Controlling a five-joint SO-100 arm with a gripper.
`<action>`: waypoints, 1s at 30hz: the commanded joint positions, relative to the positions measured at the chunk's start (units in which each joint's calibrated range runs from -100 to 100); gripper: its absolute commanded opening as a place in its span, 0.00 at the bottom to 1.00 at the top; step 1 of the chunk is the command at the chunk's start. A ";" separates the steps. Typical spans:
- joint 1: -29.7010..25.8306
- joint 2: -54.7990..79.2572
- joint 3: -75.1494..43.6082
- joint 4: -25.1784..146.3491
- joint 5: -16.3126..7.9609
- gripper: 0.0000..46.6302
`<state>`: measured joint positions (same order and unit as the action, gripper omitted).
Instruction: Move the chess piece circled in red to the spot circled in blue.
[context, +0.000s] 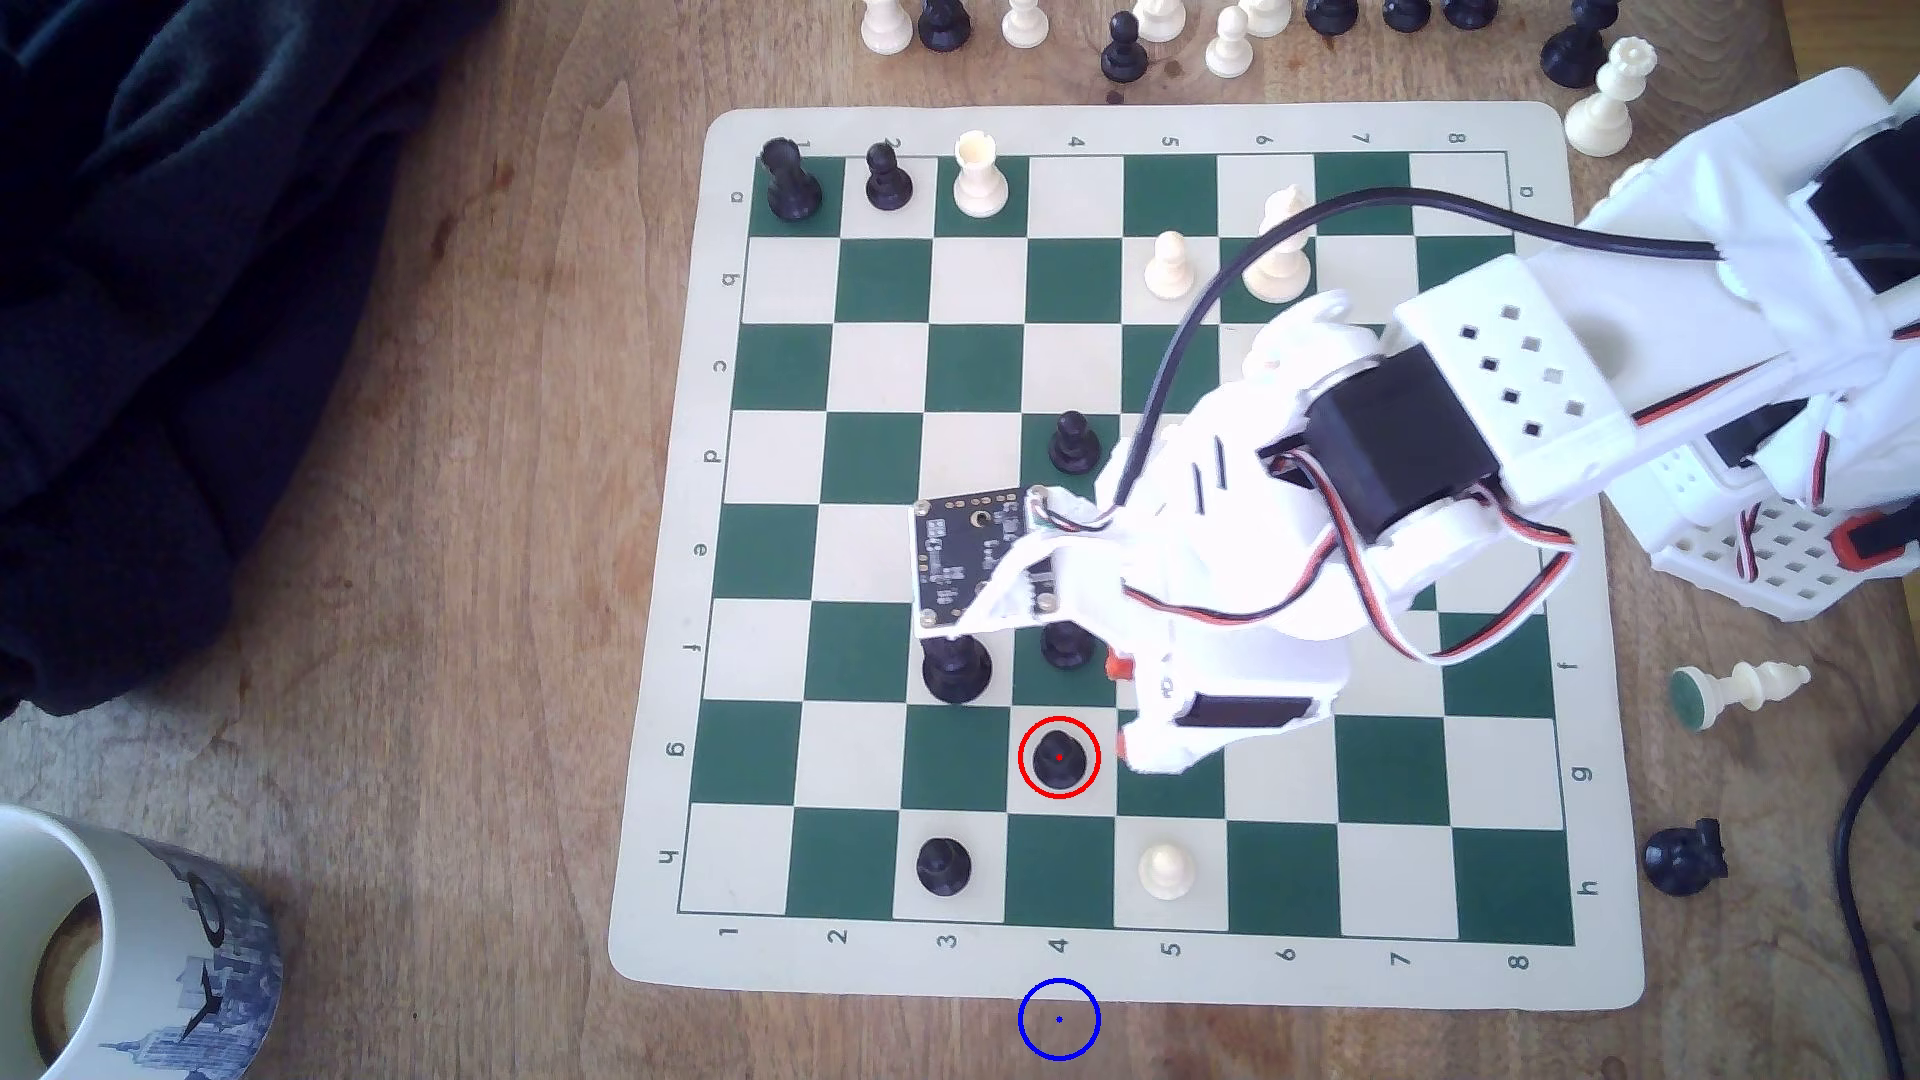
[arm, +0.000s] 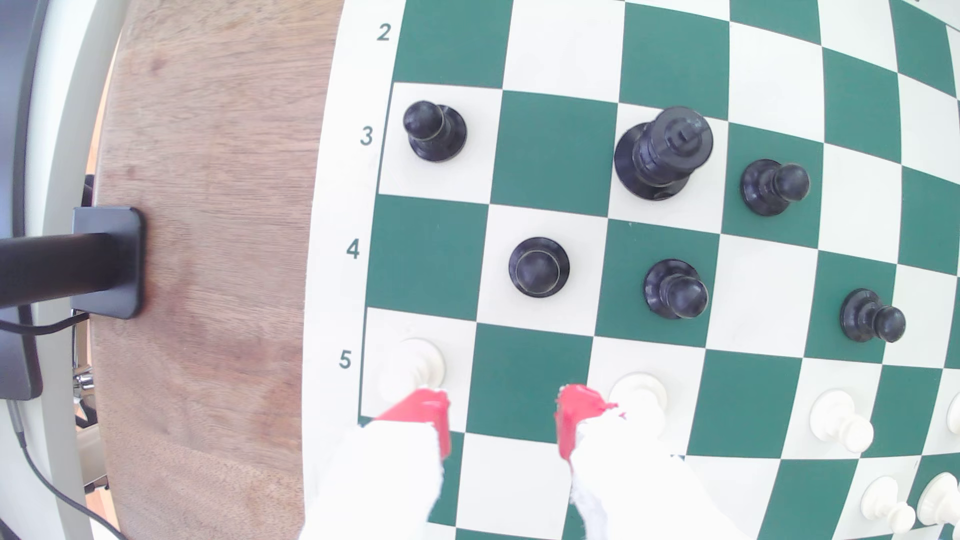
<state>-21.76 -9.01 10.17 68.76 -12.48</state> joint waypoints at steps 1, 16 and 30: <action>1.15 6.12 -9.62 1.59 -0.78 0.28; 2.71 22.50 -21.77 2.90 -1.22 0.33; 3.41 27.68 -25.40 2.16 -1.22 0.32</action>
<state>-18.44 20.07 -9.53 71.63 -13.60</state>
